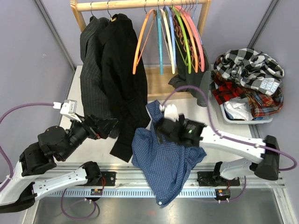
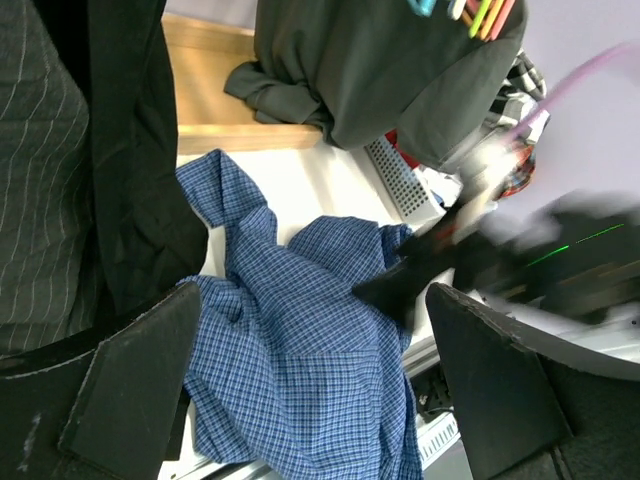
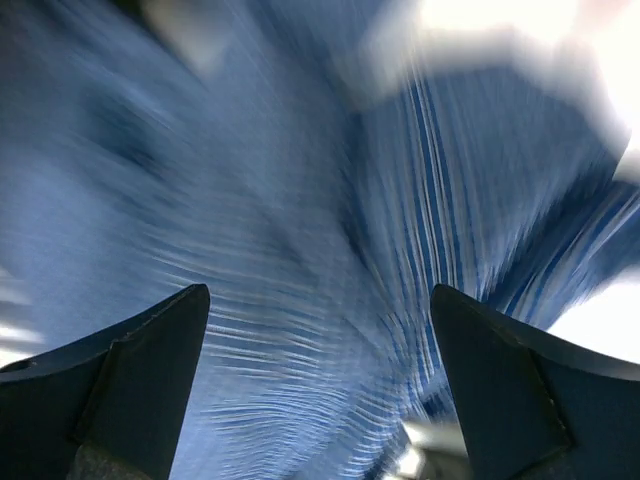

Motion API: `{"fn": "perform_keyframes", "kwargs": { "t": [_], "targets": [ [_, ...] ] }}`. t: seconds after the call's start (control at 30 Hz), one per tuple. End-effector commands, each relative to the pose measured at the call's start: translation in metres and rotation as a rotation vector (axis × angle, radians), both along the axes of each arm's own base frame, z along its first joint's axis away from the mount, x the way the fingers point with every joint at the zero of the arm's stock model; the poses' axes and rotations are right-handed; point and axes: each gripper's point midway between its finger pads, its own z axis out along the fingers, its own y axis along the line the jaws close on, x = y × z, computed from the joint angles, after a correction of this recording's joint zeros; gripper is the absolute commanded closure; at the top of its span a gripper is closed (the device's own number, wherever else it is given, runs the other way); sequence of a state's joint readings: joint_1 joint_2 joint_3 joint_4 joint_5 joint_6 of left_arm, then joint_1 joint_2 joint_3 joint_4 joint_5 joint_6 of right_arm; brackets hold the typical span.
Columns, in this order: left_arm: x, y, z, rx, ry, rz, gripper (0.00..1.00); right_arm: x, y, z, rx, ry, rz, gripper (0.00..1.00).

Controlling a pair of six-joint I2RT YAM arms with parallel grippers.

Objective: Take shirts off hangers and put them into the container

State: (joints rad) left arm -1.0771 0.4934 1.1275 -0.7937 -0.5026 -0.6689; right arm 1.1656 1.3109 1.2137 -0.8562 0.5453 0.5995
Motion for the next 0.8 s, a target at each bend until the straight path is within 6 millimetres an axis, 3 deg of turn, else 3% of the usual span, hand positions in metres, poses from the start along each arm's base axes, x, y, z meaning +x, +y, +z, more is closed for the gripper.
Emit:
{"fn": "perform_keyframes", "kwargs": {
  "t": [0.0,0.07,0.1,0.13,0.17,0.2,0.23,0.3,0.47,0.5,0.57,0.6,0.63,0.7,0.73,0.77],
  "targets": [
    [0.0,0.002,-0.003,-0.01,0.013,0.011,0.01,-0.034,-0.042,-0.085,-0.068,0.129,-0.247,0.01],
    [0.001,-0.003,-0.009,0.002,0.025,0.006,0.01,-0.047,-0.044,-0.105,-0.028,0.162,-0.295,0.01],
    [0.002,-0.005,-0.011,0.007,0.03,0.003,0.01,-0.055,-0.054,-0.125,-0.051,0.189,-0.298,0.01],
    [0.002,-0.008,-0.013,0.01,0.033,-0.002,0.01,-0.057,-0.035,-0.13,0.05,0.221,-0.277,0.01],
    [0.003,-0.011,-0.016,0.018,0.039,-0.004,0.01,-0.064,-0.04,-0.148,0.062,0.246,-0.273,0.0],
    [0.004,-0.014,-0.016,0.022,0.043,-0.008,0.01,-0.067,-0.033,-0.154,0.114,0.264,-0.266,0.01],
    [0.003,-0.016,-0.016,0.023,0.045,-0.017,0.01,-0.066,-0.01,-0.15,0.24,0.278,-0.243,0.01],
    [0.003,-0.019,-0.015,0.021,0.047,-0.026,0.01,-0.067,-0.007,-0.162,0.288,0.292,-0.261,0.01],
    [0.003,-0.022,-0.015,0.015,0.049,-0.034,0.01,-0.056,-0.009,-0.187,0.156,0.28,-0.371,0.01],
    [0.003,-0.023,-0.015,0.015,0.05,-0.037,0.01,-0.055,-0.021,-0.206,0.058,0.283,-0.416,0.0],
    [0.002,-0.023,-0.015,0.012,0.051,-0.042,0.01,-0.05,-0.022,-0.219,-0.006,0.29,-0.462,0.13],
    [0.002,-0.024,-0.017,0.014,0.053,-0.046,0.01,-0.051,-0.031,-0.238,-0.078,0.304,-0.49,0.2],
    [0.001,-0.025,-0.017,0.008,0.058,-0.049,0.01,-0.052,-0.028,-0.248,-0.07,0.332,-0.511,0.24],
    [-0.001,-0.024,-0.017,0.002,0.061,-0.055,0.01,-0.053,-0.037,-0.275,-0.056,0.42,-0.602,0.6],
    [-0.002,-0.022,-0.019,0.0,0.069,-0.055,0.01,-0.058,-0.055,-0.286,-0.055,0.449,-0.671,0.74],
    [-0.003,-0.021,-0.019,-0.003,0.071,-0.053,0.01,-0.055,-0.062,-0.29,-0.033,0.459,-0.714,0.97]
  ]
}}
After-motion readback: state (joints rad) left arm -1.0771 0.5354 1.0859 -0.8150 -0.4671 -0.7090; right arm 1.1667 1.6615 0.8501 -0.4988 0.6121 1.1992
